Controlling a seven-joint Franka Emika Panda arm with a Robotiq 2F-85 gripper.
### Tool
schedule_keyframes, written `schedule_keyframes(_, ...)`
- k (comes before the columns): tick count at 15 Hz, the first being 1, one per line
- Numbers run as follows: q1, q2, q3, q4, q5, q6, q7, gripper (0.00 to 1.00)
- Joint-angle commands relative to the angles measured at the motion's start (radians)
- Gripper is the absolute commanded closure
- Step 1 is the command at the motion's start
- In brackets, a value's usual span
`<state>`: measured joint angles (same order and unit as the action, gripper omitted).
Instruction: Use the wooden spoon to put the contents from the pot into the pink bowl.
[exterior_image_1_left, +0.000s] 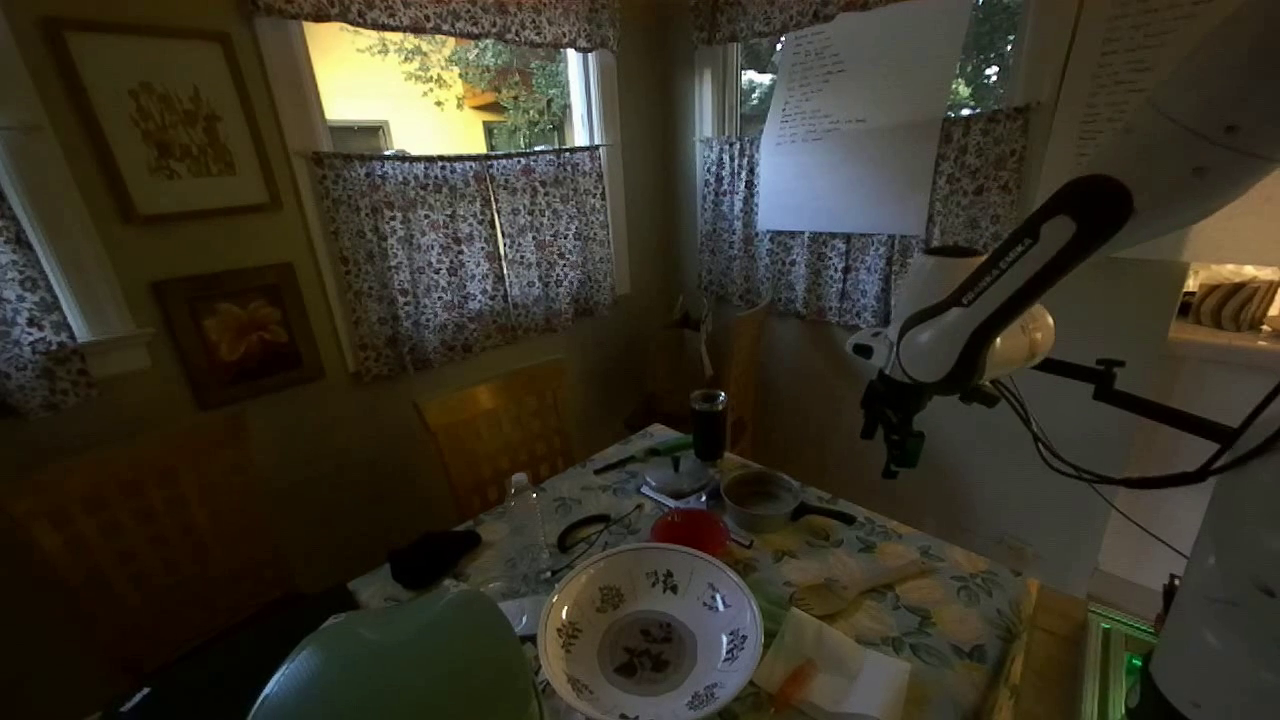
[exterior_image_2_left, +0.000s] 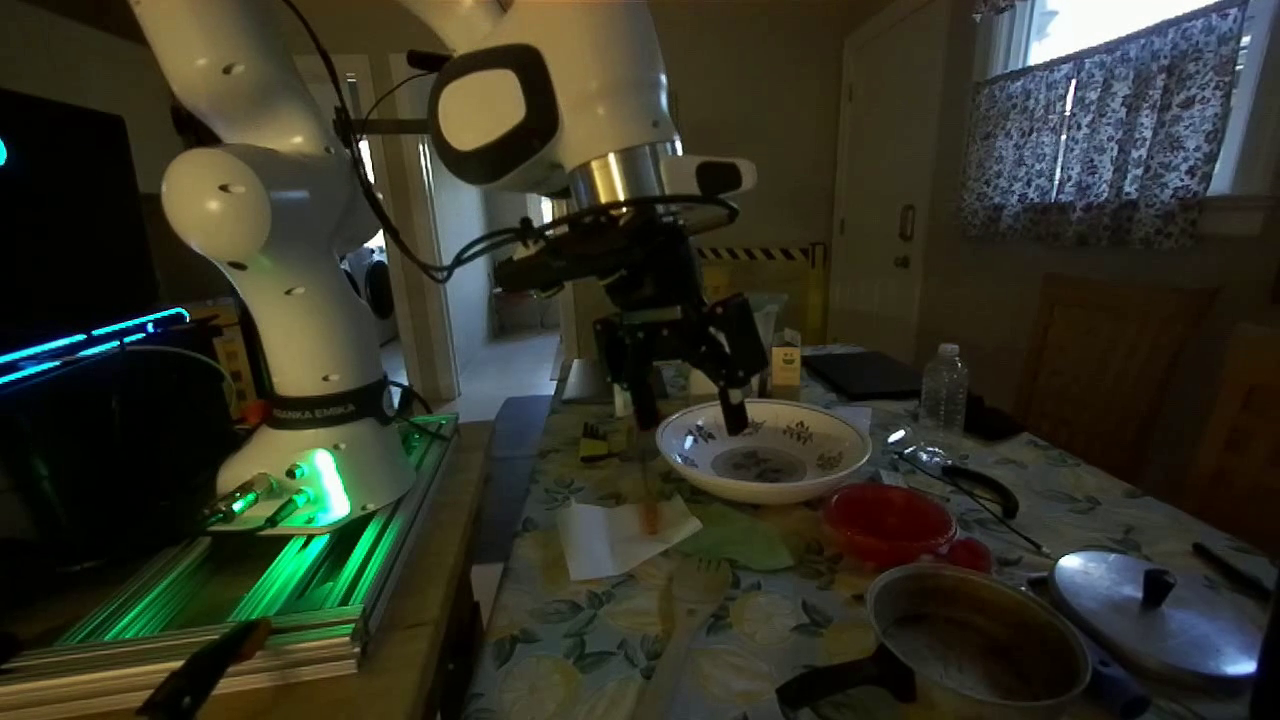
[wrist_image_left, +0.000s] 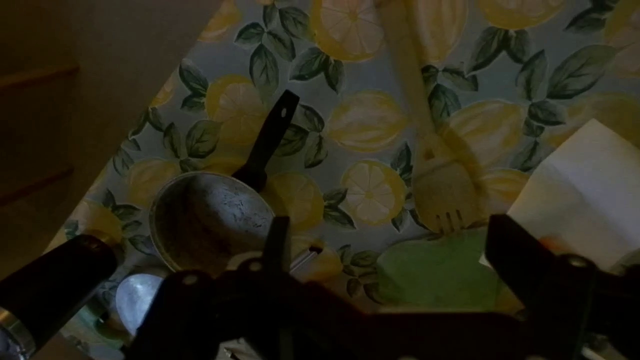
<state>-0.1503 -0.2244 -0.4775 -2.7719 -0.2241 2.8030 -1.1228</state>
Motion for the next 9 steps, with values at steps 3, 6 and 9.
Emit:
schedule_keyframes(3, 0.139, 0.170, -0.102, 0.000, 0.280, 0.153, -0.310, 0.00)
schedule_keyframes(6, 0.193, 0.170, -0.119, 0.001, 0.482, 0.092, -0.529, 0.00)
schedule_keyframes(9, 0.215, 0.212, -0.123, 0.002, 0.633, 0.115, -0.723, 0.00)
